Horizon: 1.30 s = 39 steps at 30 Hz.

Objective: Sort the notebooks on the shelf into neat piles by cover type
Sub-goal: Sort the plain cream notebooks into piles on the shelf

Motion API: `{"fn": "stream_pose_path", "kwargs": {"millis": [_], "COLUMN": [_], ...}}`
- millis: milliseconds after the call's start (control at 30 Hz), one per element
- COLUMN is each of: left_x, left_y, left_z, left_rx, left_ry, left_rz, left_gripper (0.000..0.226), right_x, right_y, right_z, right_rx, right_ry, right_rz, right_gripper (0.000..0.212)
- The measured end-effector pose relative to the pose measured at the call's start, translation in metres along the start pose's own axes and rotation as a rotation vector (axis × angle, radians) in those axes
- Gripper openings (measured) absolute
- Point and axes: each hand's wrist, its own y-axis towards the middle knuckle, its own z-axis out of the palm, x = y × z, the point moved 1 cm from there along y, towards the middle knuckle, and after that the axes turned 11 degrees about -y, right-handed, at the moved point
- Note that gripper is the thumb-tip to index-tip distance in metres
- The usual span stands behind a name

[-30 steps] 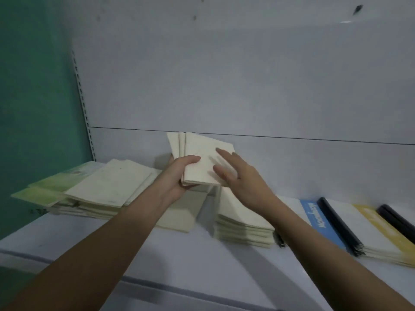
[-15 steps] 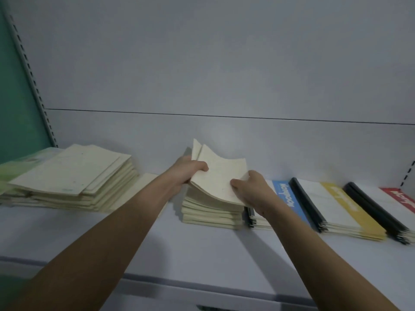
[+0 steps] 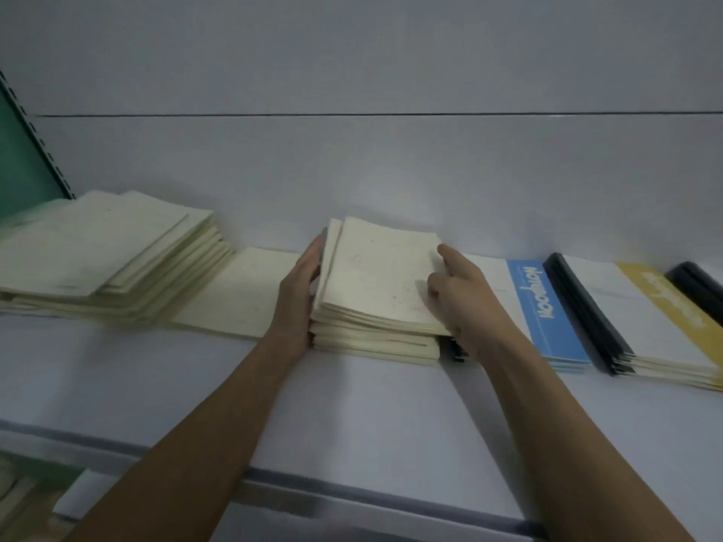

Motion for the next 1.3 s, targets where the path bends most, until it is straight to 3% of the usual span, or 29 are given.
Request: {"fn": "stream_pose_path", "kwargs": {"millis": [167,300,433,533,600,700,800,900,1000,1067,1200,1300], "left_x": [-0.006,-0.014,-0.009,-0.01,-0.01,-0.016,-0.039,-0.061,-0.075,-0.083,-0.086,-0.089], "left_y": [0.002,-0.009,-0.01,-0.017,-0.019,-0.025,-0.043,-0.072,-0.1,-0.108,-0.114,-0.115], "left_z": [0.006,0.014,0.017,0.017,0.013,0.008,-0.011,-0.061,-0.121,-0.15,-0.165,-0.171], "left_rx": [0.111,0.101,0.086,0.074,0.003,-0.118,-0.033,-0.056,-0.188,-0.293,-0.397,-0.447], "left_ry": [-0.011,0.019,0.072,0.052,0.085,0.261,0.613,0.875,1.019,1.095,1.219,0.99], "left_rz": [-0.026,-0.017,-0.004,0.069,0.115,0.128,0.163,0.239,0.263,0.272,0.453,0.324], "left_gripper": [0.058,0.05,0.038,0.035,0.038,0.037,0.032,0.026,0.018,0.017,0.014,0.018], "right_x": [0.003,0.002,-0.002,-0.001,-0.003,0.008,0.027,0.053,0.075,0.083,0.077,0.065], "right_y": [0.003,0.004,0.008,0.009,0.01,-0.007,-0.037,-0.062,-0.079,-0.079,-0.039,-0.018], "right_z": [0.002,0.001,0.005,0.002,-0.004,-0.012,-0.001,0.04,0.105,0.155,0.231,0.258], "right_rx": [-0.01,0.023,0.028,0.02,-0.159,-0.692,-0.858,-0.734,-0.401,-0.139,0.236,0.24], "right_ry": [-0.106,-0.104,-0.171,-0.236,-0.246,-0.227,-0.198,-0.306,-0.443,-0.654,-1.026,-1.101], "right_rz": [-0.034,-0.034,-0.128,-0.112,-0.154,-0.377,-0.631,-0.924,-1.015,-0.911,-0.578,-0.516], "right_gripper": [0.059,0.054,0.028,0.037,0.033,0.031,0.027,0.023,0.021,0.026,0.069,0.051]}}
